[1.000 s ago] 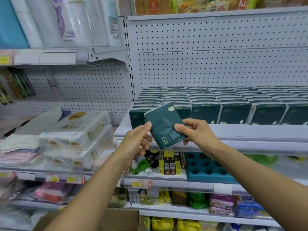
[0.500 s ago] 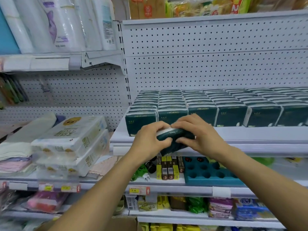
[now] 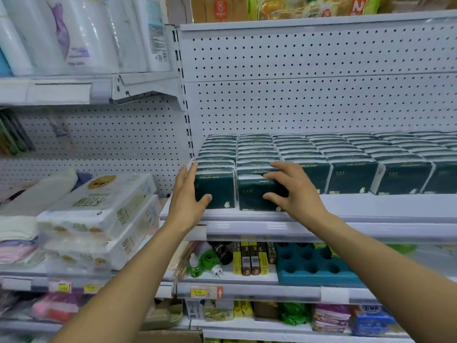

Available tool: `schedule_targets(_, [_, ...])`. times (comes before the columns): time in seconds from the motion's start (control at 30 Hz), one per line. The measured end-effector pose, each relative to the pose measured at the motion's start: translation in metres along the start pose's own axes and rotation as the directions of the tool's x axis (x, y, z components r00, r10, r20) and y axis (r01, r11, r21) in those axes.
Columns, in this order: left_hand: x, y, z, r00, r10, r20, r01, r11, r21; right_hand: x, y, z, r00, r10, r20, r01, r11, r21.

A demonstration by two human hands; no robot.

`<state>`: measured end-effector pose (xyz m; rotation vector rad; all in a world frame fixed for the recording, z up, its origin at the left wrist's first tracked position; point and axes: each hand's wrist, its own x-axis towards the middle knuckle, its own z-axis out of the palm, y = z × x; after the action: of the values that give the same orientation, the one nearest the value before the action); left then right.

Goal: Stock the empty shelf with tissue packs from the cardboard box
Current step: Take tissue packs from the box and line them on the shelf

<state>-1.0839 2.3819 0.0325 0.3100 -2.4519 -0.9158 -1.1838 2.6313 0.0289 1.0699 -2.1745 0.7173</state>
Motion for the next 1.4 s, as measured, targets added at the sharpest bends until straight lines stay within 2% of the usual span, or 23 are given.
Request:
schedule_targets(0.17, [0.005, 0.003, 0.003, 1.0, 0.026, 0.007, -0.025, 1.0, -0.012, 0.004, 0.006, 0.017, 0.999, -0.049, 0.02, 0.05, 0.998, -0.048])
schedule_targets(0.5, [0.009, 0.001, 0.006, 0.998, 0.057, -0.016, -0.057, 0.998, -0.002, 0.007, -0.004, 0.019, 0.999, 0.035, 0.041, -0.023, 0.964, -0.264])
schedule_targets(0.63, [0.007, 0.001, 0.001, 0.997, 0.082, 0.0, -0.081, 0.992, 0.095, 0.01, -0.017, 0.011, 0.994, 0.077, 0.081, -0.049, 0.951, -0.305])
schedule_targets(0.77, [-0.003, 0.006, -0.011, 0.989, 0.146, -0.018, -0.131, 0.932, 0.338, 0.005, -0.032, 0.001, 0.996, 0.07, 0.054, -0.045, 0.93, -0.366])
schedule_targets(0.9, [-0.045, 0.015, -0.028, 0.926, 0.371, -0.075, -0.274, 0.793, 0.543, -0.018, -0.063, -0.014, 0.999, 0.009, -0.052, -0.025, 0.948, -0.318])
schedule_targets(1.0, [-0.09, 0.013, -0.035, 0.892, 0.439, -0.112, -0.298, 0.755, 0.584, -0.048, -0.093, -0.02, 0.995, -0.033, -0.092, 0.01, 0.973, -0.232])
schedule_targets(1.13, [-0.15, -0.008, -0.042, 0.899, 0.414, -0.14, -0.259, 0.763, 0.592, -0.088, -0.13, -0.012, 0.998, -0.029, -0.05, 0.023, 0.991, -0.129])
schedule_targets(1.27, [-0.198, -0.046, -0.051, 0.933, 0.356, -0.059, -0.249, 0.752, 0.611, -0.123, -0.167, 0.017, 0.997, -0.029, 0.068, 0.033, 0.997, -0.066])
schedule_targets(1.4, [-0.24, -0.105, -0.066, 0.979, 0.203, 0.013, -0.167, 0.765, 0.622, -0.155, -0.203, 0.06, 0.975, -0.053, 0.216, 0.056, 0.998, -0.006])
